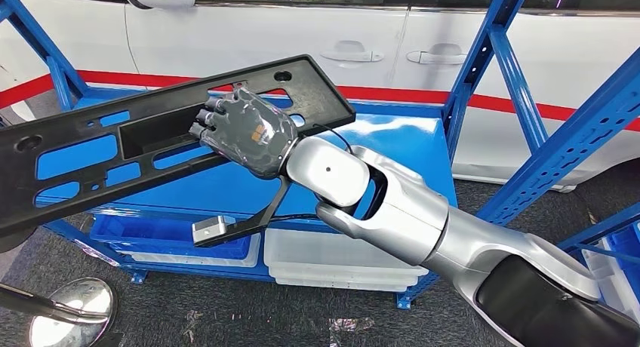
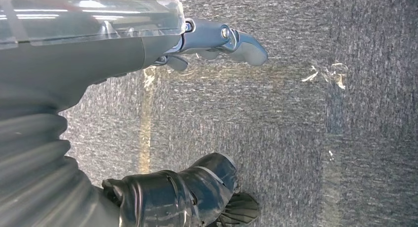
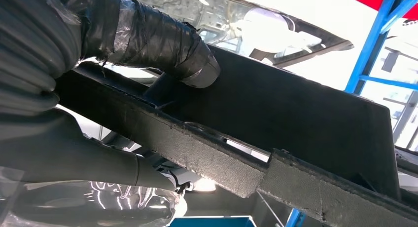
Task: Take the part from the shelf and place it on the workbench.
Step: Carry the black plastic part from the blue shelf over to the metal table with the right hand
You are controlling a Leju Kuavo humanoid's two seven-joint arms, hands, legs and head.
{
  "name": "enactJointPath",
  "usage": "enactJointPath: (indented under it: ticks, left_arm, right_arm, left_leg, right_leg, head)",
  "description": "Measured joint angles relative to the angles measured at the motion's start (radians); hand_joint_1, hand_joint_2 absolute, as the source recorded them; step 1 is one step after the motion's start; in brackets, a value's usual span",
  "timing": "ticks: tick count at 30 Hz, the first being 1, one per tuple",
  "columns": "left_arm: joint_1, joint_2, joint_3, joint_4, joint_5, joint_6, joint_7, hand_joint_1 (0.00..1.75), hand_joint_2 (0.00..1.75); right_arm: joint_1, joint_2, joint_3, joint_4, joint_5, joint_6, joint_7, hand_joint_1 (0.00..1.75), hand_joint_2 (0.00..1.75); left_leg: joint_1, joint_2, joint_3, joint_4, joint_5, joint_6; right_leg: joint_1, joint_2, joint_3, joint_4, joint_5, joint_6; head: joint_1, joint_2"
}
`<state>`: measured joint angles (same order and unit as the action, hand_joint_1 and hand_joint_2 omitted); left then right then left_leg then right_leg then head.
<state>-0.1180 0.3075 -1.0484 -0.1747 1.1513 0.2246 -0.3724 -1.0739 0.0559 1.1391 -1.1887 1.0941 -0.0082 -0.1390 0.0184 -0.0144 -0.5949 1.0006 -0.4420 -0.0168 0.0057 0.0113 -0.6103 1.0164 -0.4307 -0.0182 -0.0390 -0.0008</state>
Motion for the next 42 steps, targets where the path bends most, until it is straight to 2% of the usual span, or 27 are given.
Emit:
enactJointPath:
  ticks: [3, 6, 8, 10, 12, 13, 14, 15, 17, 19, 22, 24, 25, 27, 28, 29, 30, 31, 33, 34, 35, 38, 39, 40, 42]
  left_arm:
    - [0.000, 0.000, 0.000, 0.000, 0.000, 0.003, -0.002, 0.00, 1.75]
    - [0.000, 0.003, 0.000, 0.000, 0.001, 0.006, -0.003, 0.00, 1.75]
    - [-0.002, 0.005, 0.000, 0.000, 0.001, 0.009, -0.004, 0.00, 1.75]
    - [-0.003, 0.005, -0.002, 0.000, 0.001, 0.011, -0.005, 0.00, 1.75]
    - [-0.004, 0.005, -0.008, 0.000, 0.001, 0.012, -0.006, 0.00, 1.75]
    - [-0.004, 0.005, -0.011, 0.000, 0.001, 0.013, -0.006, 0.00, 1.75]
    - [-0.004, 0.005, -0.013, 0.000, 0.001, 0.013, -0.006, 0.00, 1.75]
    - [-0.003, 0.004, -0.014, 0.000, 0.000, 0.013, -0.006, 0.00, 1.75]
    - [-0.003, 0.004, -0.015, 0.000, -0.001, 0.013, -0.006, 0.00, 1.75]
    - [-0.004, 0.004, -0.015, 0.000, -0.004, 0.013, -0.007, 0.00, 1.75]
    - [-0.004, 0.004, -0.016, 0.000, -0.008, 0.014, -0.007, 0.00, 1.75]
    - [-0.005, 0.005, -0.016, 0.000, -0.009, 0.015, -0.008, 0.00, 1.75]
    - [-0.005, 0.005, -0.016, 0.000, -0.009, 0.016, -0.008, 0.00, 1.75]
    - [-0.005, 0.005, -0.016, 0.000, -0.009, 0.019, -0.009, 0.00, 1.75]
    - [-0.005, 0.005, -0.016, 0.000, -0.009, 0.021, -0.009, 0.00, 1.75]
    - [-0.004, 0.005, -0.016, 0.000, -0.009, 0.023, -0.009, 0.00, 1.75]
    - [-0.004, 0.005, -0.017, 0.000, -0.009, 0.024, -0.009, 0.00, 1.75]
    - [-0.004, 0.006, -0.017, 0.000, -0.009, 0.024, -0.009, 0.00, 1.75]
    - [-0.006, 0.006, -0.017, 0.000, -0.009, 0.026, -0.009, 0.00, 1.75]
    - [-0.007, 0.006, -0.017, 0.000, -0.009, 0.026, -0.009, 0.00, 1.75]
    - [-0.007, 0.006, -0.017, 0.000, -0.009, 0.026, -0.009, 0.00, 1.75]
    - [-0.008, 0.005, -0.019, 0.000, -0.009, 0.026, -0.008, 0.00, 1.75]
    - [-0.008, 0.004, -0.022, 0.000, -0.009, 0.026, -0.008, 0.00, 1.75]
    - [-0.008, 0.004, -0.025, 0.000, -0.009, 0.027, -0.008, 0.00, 1.75]
    - [-0.008, 0.004, -0.031, 0.000, -0.009, 0.027, -0.008, 0.00, 1.75]
  right_arm:
    - [0.001, -0.002, 0.000, -0.002, 0.000, 0.007, 0.000, 1.75, 1.75]
    - [0.002, -0.003, 0.000, -0.008, 0.000, 0.015, 0.001, 1.75, 1.75]
    - [0.002, -0.004, 0.000, -0.015, -0.001, 0.019, 0.001, 1.75, 1.75]
    - [0.001, -0.005, 0.000, -0.019, -0.001, 0.021, 0.002, 1.75, 1.75]
    - [0.004, -0.007, 0.000, -0.020, -0.002, 0.023, 0.003, 1.75, 1.75]
    - [0.008, -0.009, 0.000, -0.020, -0.002, 0.024, 0.004, 1.75, 1.75]
    - [0.011, -0.011, 0.000, -0.020, -0.002, 0.025, 0.004, 1.75, 1.75]
    - [0.013, -0.013, 0.000, -0.020, -0.002, 0.025, 0.004, 1.75, 1.75]
    - [0.013, -0.015, 0.000, -0.021, -0.002, 0.025, 0.005, 1.75, 1.75]
    - [0.012, -0.014, 0.000, -0.023, -0.001, 0.025, 0.007, 1.75, 1.75]
    - [0.011, -0.015, 0.000, -0.025, -0.001, 0.025, 0.007, 1.75, 1.75]
    - [0.011, -0.014, 0.000, -0.025, 0.000, 0.025, 0.008, 1.75, 1.75]
    - [0.011, -0.014, 0.000, -0.025, 0.000, 0.025, 0.008, 1.75, 1.75]
    - [0.011, -0.014, 0.000, -0.025, 0.001, 0.026, 0.008, 1.75, 1.75]
    - [0.011, -0.014, 0.000, -0.025, 0.001, 0.026, 0.008, 1.75, 1.75]
    - [0.012, -0.014, 0.000, -0.025, 0.001, 0.027, 0.008, 1.75, 1.75]
    - [0.012, -0.014, 0.000, -0.025, 0.001, 0.029, 0.008, 1.75, 1.75]
    - [0.012, -0.014, 0.000, -0.025, 0.002, 0.029, 0.008, 1.75, 1.75]
    - [0.012, -0.014, 0.000, -0.025, 0.002, 0.030, 0.010, 1.75, 1.75]
    - [0.012, -0.014, 0.000, -0.025, 0.002, 0.030, 0.010, 1.75, 1.75]
    - [0.011, -0.014, 0.000, -0.025, 0.002, 0.030, 0.011, 1.75, 1.75]
    - [0.010, -0.015, 0.000, -0.026, 0.002, 0.030, 0.012, 1.75, 1.75]
    - [0.010, -0.015, 0.000, -0.026, 0.002, 0.030, 0.012, 1.75, 1.75]
    - [0.010, -0.016, 0.000, -0.026, 0.002, 0.030, 0.012, 1.75, 1.75]
    - [0.010, -0.017, 0.000, -0.026, 0.002, 0.030, 0.012, 1.75, 1.75]
  left_leg:
    - [-0.001, 0.000, -0.001, 0.002, -0.001, 0.003]
    - [-0.004, 0.000, -0.002, 0.005, -0.004, 0.015]
    - [0.001, 0.003, 0.008, -0.014, 0.007, 0.023]
    - [0.008, 0.007, 0.020, -0.034, 0.017, 0.029]
    - [0.008, 0.009, 0.022, -0.036, 0.018, 0.030]
    - [0.009, 0.009, 0.021, -0.034, 0.017, 0.030]
    - [0.010, 0.009, 0.020, -0.031, 0.015, 0.028]
    - [0.012, 0.009, 0.019, -0.027, 0.013, 0.025]
    - [0.017, 0.007, 0.017, -0.015, 0.005, 0.015]
    - [0.016, 0.006, 0.010, 0.000, -0.003, 0.001]
    - [0.018, 0.005, 0.003, 0.002, -0.001, -0.019]
    - [0.021, 0.007, -0.007, 0.021, -0.019, -0.028]
    - [0.021, 0.008, -0.023, 0.057, -0.045, -0.030]
    - [0.021, 0.009, -0.074, 0.178, -0.112, -0.032]
    - [0.021, 0.009, -0.098, 0.237, -0.136, -0.034]
    - [0.021, 0.010, -0.109, 0.269, -0.143, -0.035]
    - [0.021, 0.010, -0.103, 0.264, -0.132, -0.036]
    - [0.022, 0.010, -0.078, 0.222, -0.107, -0.037]
    - [0.021, 0.010, -0.011, 0.098, -0.062, -0.037]
    - [0.019, 0.009, 0.010, 0.056, -0.051, -0.034]
    - [0.017, 0.007, 0.018, 0.037, -0.048, -0.029]
    - [0.014, 0.005, 0.010, 0.038, -0.037, -0.006]
    - [0.014, 0.006, 0.007, 0.037, -0.032, 0.002]
    - [0.014, 0.007, 0.003, 0.036, -0.026, 0.010]
    - [0.009, 0.008, -0.008, 0.035, -0.017, 0.023]
  right_leg:
    - [-0.002, 0.000, 0.000, -0.001, 0.001, 0.002]
    - [-0.006, 0.001, 0.001, -0.006, 0.004, 0.009]
    - [-0.004, 0.001, 0.001, -0.003, -0.001, 0.015]
    - [-0.003, -0.001, -0.024, 0.055, -0.040, 0.021]
    - [-0.009, -0.002, -0.083, 0.182, -0.101, 0.027]
    - [-0.012, -0.002, -0.110, 0.236, -0.118, 0.031]
    - [-0.015, -0.003, -0.123, 0.259, -0.117, 0.034]
    - [-0.018, -0.003, -0.118, 0.247, -0.100, 0.036]
    - [-0.024, -0.004, -0.061, 0.128, -0.039, 0.036]
    - [-0.021, -0.002, -0.012, 0.031, -0.006, 0.031]
    - [-0.016, 0.001, -0.011, 0.019, -0.002, 0.013]
    - [-0.019, 0.000, -0.011, 0.010, 0.006, -0.002]
    - [-0.021, -0.001, -0.011, 0.006, 0.010, -0.008]
    - [-0.020, -0.003, -0.016, 0.005, 0.015, -0.015]
    - [-0.019, -0.003, -0.019, 0.007, 0.016, -0.017]
    - [-0.018, -0.004, -0.023, 0.009, 0.017, -0.017]
    - [-0.017, -0.004, -0.027, 0.013, 0.017, -0.017]
    - [-0.018, -0.004, -0.030, 0.017, 0.018, -0.016]
    - [-0.018, -0.004, -0.037, 0.027, 0.019, -0.010]
    - [-0.017, -0.003, -0.041, 0.031, 0.020, -0.005]
    - [-0.016, -0.003, -0.044, 0.033, 0.023, 0.003]
    - [-0.013, -0.001, -0.051, 0.032, 0.031, 0.020]
    - [-0.014, -0.002, -0.057, 0.043, 0.019, 0.024]
    - [-0.015, -0.003, -0.068, 0.071, -0.007, 0.027]
    - [-0.015, -0.006, -0.108, 0.179, -0.087, 0.031]
  head:
    - [0.000, 0.000]
    - [-0.001, 0.000]
    - [0.000, 0.000]
    - [0.004, 0.000]
    - [0.006, 0.000]
    - [0.005, 0.000]
    - [0.005, 0.000]
    - [0.006, 0.000]
    - [0.006, 0.000]
    - [0.005, 0.000]
    - [0.004, 0.000]
    - [0.003, 0.000]
    - [0.002, 0.000]
    - [0.000, 0.000]
    - [0.000, 0.000]
    - [0.000, 0.000]
    - [0.000, 0.000]
    - [0.000, 0.000]
    - [-0.001, 0.000]
    - [-0.001, 0.000]
    - [-0.001, 0.000]
    - [-0.001, 0.000]
    - [0.000, 0.000]
    - [0.000, 0.000]
    - [0.001, 0.000]
